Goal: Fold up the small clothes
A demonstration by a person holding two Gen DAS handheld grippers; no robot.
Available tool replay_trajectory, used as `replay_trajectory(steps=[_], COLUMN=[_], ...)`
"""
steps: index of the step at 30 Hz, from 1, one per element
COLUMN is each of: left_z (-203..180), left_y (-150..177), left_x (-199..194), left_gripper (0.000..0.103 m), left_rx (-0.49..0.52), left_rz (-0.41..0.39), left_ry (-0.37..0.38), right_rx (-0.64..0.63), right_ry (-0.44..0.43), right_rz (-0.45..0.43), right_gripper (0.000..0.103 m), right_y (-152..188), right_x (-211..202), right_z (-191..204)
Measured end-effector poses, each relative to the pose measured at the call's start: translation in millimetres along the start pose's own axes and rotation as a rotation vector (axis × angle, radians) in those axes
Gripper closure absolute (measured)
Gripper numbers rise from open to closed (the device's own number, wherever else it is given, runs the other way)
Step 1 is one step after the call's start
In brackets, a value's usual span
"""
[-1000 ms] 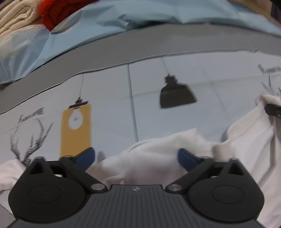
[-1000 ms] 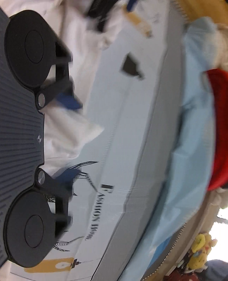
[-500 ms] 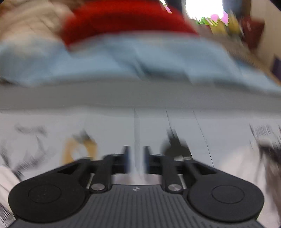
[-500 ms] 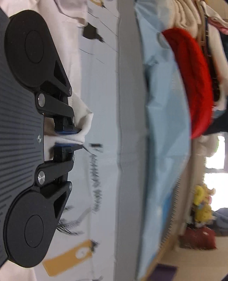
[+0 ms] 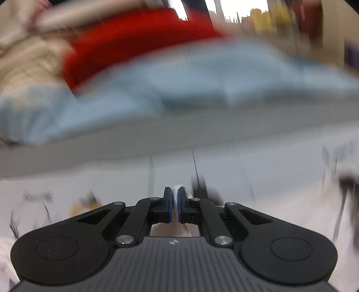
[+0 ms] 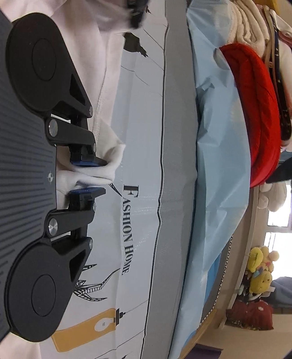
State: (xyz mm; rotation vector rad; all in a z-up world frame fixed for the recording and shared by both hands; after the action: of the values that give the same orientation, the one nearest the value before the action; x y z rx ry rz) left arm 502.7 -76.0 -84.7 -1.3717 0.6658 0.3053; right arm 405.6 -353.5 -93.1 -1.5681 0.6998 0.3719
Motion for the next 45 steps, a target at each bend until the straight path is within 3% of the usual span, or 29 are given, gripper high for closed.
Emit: replay_trajectory(steps=[1, 2, 3, 4, 5, 6, 7, 8, 10, 12, 14, 16, 17, 19, 21, 22, 23, 26, 28, 30, 32, 34, 36, 38, 40, 42, 44, 45], left_z=[5.2, 9.9, 12.8, 16.4, 19.8, 24.7, 29.4, 34.4, 45.9, 54.9, 61.5, 62.6, 64.1, 58.6, 58.0, 57.1, 58.6, 67.3, 72.3, 71.5, 69.2, 64.8, 60.5, 56.7, 55.4, 57.0, 59.7, 61.1], left_y=[-0.8, -0.2, 0.9, 3.0, 5.2, 8.1, 10.0, 11.0, 13.3, 18.6, 25.9, 39.7, 45.0, 60.1, 70.6, 73.0, 72.3, 69.7, 66.8, 65.6, 66.9, 68.0, 68.0, 67.3, 65.9, 66.3, 69.0, 71.4], left_x=[-10.4, -10.9, -2.9, 11.1, 21.5, 27.4, 26.2, 18.9, -4.2, -28.2, -39.5, -38.1, -34.6, -25.1, -11.7, -9.3, -7.4, -6.6, -16.3, -26.7, -31.9, -33.0, -34.0, -36.5, -42.0, -53.2, -68.3, -77.0], left_gripper=[0.099, 0.097, 0.091, 0.078, 0.075, 0.070, 0.058, 0.051, 0.015, 0.007, 0.006, 0.006, 0.006, 0.006, 0.004, 0.000, 0.000, 0.000, 0.000, 0.000, 0.000, 0.000, 0.000, 0.000, 0.000, 0.000, 0.000, 0.000], left_rx=[-0.031, -0.052, -0.050, -0.040, -0.039, -0.061, -0.095, -0.133, -0.201, -0.243, -0.240, -0.195, -0.167, -0.122, -0.089, -0.083, -0.086, -0.133, -0.146, -0.124, -0.113, -0.113, -0.124, -0.139, -0.158, -0.177, -0.191, -0.194], left_rz=[-0.100, -0.138, -0.107, -0.015, 0.069, 0.130, 0.142, 0.118, 0.033, -0.036, -0.015, 0.061, 0.098, 0.162, 0.191, 0.183, 0.162, 0.168, 0.127, 0.101, 0.094, 0.104, 0.104, 0.097, 0.095, 0.086, 0.071, 0.064], left_ry=[-0.012, -0.048, -0.110, -0.139, -0.128, -0.108, -0.103, -0.099, -0.096, -0.093, -0.076, -0.037, -0.029, -0.055, -0.106, -0.122, -0.152, -0.151, -0.140, -0.147, -0.143, -0.138, -0.133, -0.126, -0.121, -0.113, -0.087, -0.067], right_rx=[0.021, 0.041, 0.058, 0.070, 0.082, 0.100, 0.117, 0.144, 0.234, 0.286, 0.231, 0.080, -0.004, -0.107, -0.130, -0.126, -0.097, 0.061, 0.250, 0.379, 0.328, 0.148, -0.024, -0.146, -0.208, -0.165, 0.037, 0.136], right_ry=[0.005, 0.004, 0.004, 0.010, 0.028, 0.036, 0.028, 0.016, -0.020, -0.073, -0.099, -0.097, -0.086, -0.062, -0.013, 0.009, 0.026, 0.080, 0.018, -0.017, -0.019, -0.049, -0.070, -0.096, -0.027, 0.063, 0.067, 0.060], right_rz=[-0.009, -0.017, -0.023, -0.022, -0.011, 0.001, 0.006, 0.006, -0.016, -0.034, -0.026, 0.020, 0.045, 0.074, 0.040, 0.037, 0.044, -0.022, -0.117, -0.137, -0.124, -0.099, -0.071, -0.030, 0.013, 0.001, -0.004, -0.035], right_gripper=[0.084, 0.083, 0.072, 0.064, 0.050, 0.048, 0.048, 0.048, 0.046, 0.044, 0.047, 0.071, 0.078, 0.078, 0.077, 0.074, 0.064, 0.061, 0.054, 0.051, 0.051, 0.062, 0.086, 0.090, 0.090, 0.082, 0.082, 0.075], right_y=[0.8, 2.0, 3.3, 5.1, 6.6, 7.0, 5.8, 3.6, -1.9, -4.5, -3.3, 2.0, 5.5, 11.4, 8.0, 4.0, -1.0, -18.5, -20.7, -16.6, -12.0, -6.4, 0.7, 7.6, 14.9, 10.0, -0.3, -2.8], right_x=[-0.2, 0.2, 1.7, 4.1, 7.3, 9.7, 10.0, 7.9, -3.7, -18.5, -28.2, -27.5, -23.9, -12.6, -1.5, 5.2, 12.2, 11.8, -8.2, -21.4, -29.9, -35.2, -35.8, -27.8, -8.7, -2.9, -11.9, -22.3], right_z=[-2.5, -4.7, -6.4, -7.5, -8.5, -10.1, -12.8, -17.1, -31.5, -46.3, -52.1, -45.4, -37.6, -22.0, -8.9, -5.3, -4.2, -21.2, -55.1, -88.6, -103.7, -92.5, -67.3, -38.5, -14.6, -14.2, -44.9, -71.0])
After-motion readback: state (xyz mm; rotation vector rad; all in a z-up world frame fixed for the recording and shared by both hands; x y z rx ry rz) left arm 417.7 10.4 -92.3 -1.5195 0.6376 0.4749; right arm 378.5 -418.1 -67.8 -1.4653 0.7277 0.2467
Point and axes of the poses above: each gripper's, at about its wrist camera, not at the fingertips, and x roughly the way its jaws point, z to its left, y to its underside, the point moved 2 cm from there along x, roughly the way its jaws point, and after that the axes turned 12 degrees about y, right-handed, at the moved point
